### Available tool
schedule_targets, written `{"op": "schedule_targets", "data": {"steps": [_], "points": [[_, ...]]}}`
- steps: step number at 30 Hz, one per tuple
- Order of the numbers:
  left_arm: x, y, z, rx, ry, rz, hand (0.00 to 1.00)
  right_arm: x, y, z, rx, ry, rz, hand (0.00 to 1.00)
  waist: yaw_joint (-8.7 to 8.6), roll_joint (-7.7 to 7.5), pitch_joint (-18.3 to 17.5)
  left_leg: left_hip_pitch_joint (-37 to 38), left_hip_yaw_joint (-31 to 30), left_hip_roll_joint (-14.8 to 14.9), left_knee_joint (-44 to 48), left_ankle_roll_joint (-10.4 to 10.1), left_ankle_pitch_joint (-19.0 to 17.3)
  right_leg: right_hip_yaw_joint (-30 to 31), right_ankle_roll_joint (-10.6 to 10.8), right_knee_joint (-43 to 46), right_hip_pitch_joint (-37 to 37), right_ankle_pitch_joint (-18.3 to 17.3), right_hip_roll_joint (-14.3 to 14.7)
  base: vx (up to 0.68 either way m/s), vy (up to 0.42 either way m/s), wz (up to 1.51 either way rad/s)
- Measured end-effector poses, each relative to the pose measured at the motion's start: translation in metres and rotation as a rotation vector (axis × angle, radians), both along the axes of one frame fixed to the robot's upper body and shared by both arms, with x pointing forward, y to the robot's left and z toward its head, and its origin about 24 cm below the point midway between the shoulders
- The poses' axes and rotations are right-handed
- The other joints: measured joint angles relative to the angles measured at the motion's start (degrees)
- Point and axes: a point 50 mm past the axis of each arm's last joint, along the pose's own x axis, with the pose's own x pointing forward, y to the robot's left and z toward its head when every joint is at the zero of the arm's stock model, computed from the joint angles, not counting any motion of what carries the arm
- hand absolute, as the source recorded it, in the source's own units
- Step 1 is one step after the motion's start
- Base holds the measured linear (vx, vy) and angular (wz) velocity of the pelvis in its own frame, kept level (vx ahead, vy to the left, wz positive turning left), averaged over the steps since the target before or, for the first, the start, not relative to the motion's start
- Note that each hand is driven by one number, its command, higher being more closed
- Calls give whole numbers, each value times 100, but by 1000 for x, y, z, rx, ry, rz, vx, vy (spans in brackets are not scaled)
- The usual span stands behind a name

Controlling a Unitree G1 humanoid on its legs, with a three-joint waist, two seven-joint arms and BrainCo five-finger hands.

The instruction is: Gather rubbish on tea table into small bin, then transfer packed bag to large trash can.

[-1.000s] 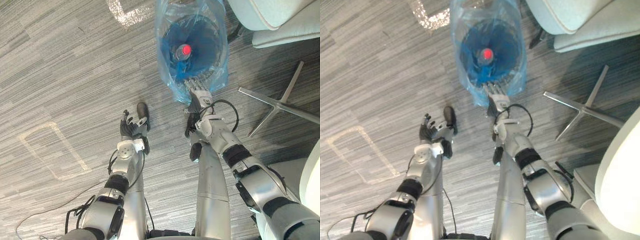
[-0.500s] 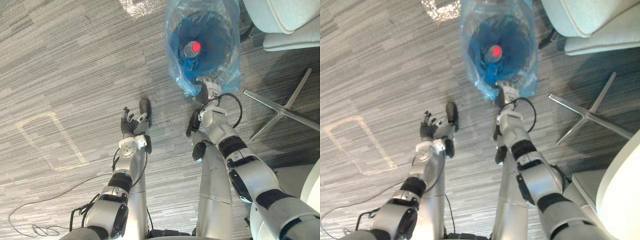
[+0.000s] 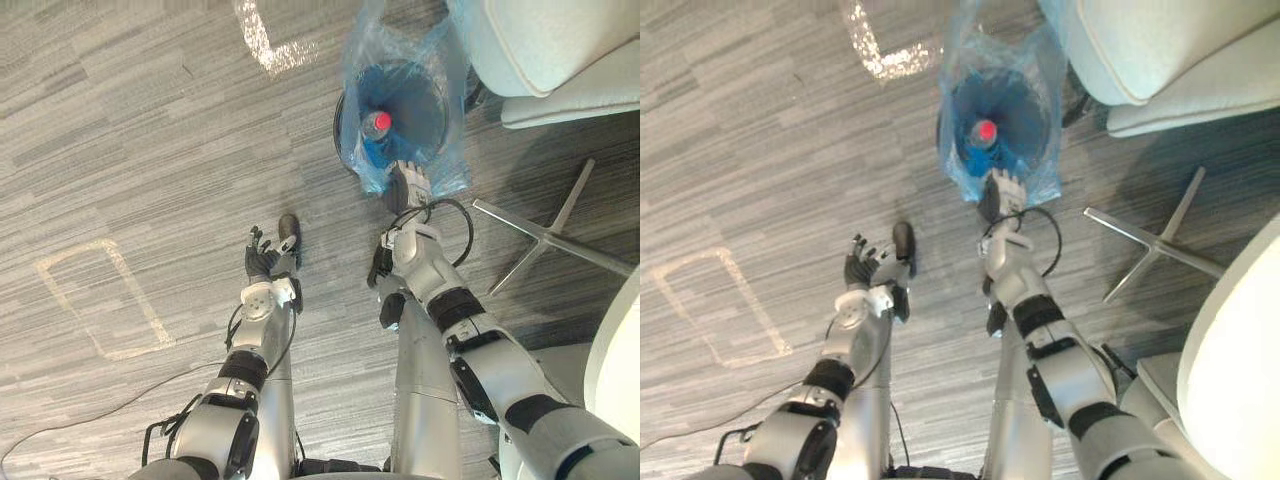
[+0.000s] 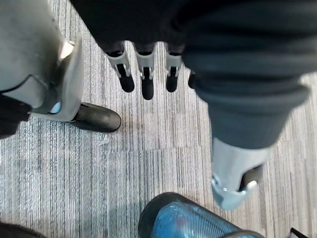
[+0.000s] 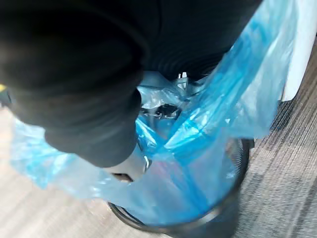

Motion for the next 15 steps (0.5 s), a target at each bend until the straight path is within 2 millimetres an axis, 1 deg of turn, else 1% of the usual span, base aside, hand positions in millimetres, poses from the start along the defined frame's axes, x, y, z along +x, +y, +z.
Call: {"op": "schedule_targets", "data": {"steps": [4, 5, 6, 8, 10, 11, 12, 13, 14, 15], "points": [[-13, 5, -18, 22, 62, 6, 0, -17, 0, -25, 53, 40, 23, 100, -12, -9, -28, 731, 62, -30, -311, 14, -37, 3, 23, -291, 706, 18, 2, 17, -6, 3], [-20, 7, -28, 40, 104, 4, 0, -24, 1, -38, 89, 81, 27, 100, -12, -10, -29, 1128, 99, -59, -491, -6, -21, -3, 23, -428, 1069, 18, -9, 50, -25, 6], [-22, 7, -31, 41, 116, 4, 0, -26, 1, -42, 94, 90, 27, 100, -12, -11, -29, 1232, 102, -67, -535, -16, -11, -7, 24, -465, 1173, 18, -11, 50, -29, 7], [-35, 9, -46, 53, 170, 5, 0, -40, 3, -55, 130, 117, 37, 100, -18, -19, -54, 1781, 125, -91, -772, -60, 20, -36, 24, -679, 1717, 17, -13, 65, -36, 6], [-46, 11, -58, 54, 218, 7, 0, -50, 3, -62, 166, 134, 47, 100, -34, -46, -245, 2036, 125, -106, -913, -73, 30, -65, 24, -836, 1982, 18, -8, 90, -46, 6], [-53, 12, -65, 68, 250, 3, 0, -56, 5, -66, 198, 146, 61, 100, -47, -89, -340, 2268, 132, -123, -1034, -93, 45, -80, 26, -947, 2217, 19, -6, 101, -45, 5], [-56, 12, -68, 70, 263, 2, 0, -59, 7, -68, 206, 151, 67, 100, -55, -114, -356, 2409, 134, -131, -1083, -97, 48, -88, 26, -996, 2349, 19, -7, 101, -44, 6], [-64, 12, -74, 82, 289, -7, 0, -65, 10, -73, 214, 167, 83, 100, -74, -151, -405, 2687, 129, -137, -1201, -103, 50, -117, 26, -1128, 2650, 18, 1, 77, -35, 6], [-74, 12, -83, 92, 321, -22, 0, -73, 13, -79, 219, 189, 104, 100, -91, -220, -604, 2900, 137, -158, -1355, -111, 52, -130, 32, -1271, 2856, 17, 3, 69, -31, 5], [-77, 11, -85, 97, 330, -28, 0, -76, 14, -81, 222, 196, 108, 100, -97, -243, -666, 2952, 147, -167, -1398, -115, 55, -129, 33, -1307, 2899, 18, 3, 78, -24, 4]]}}
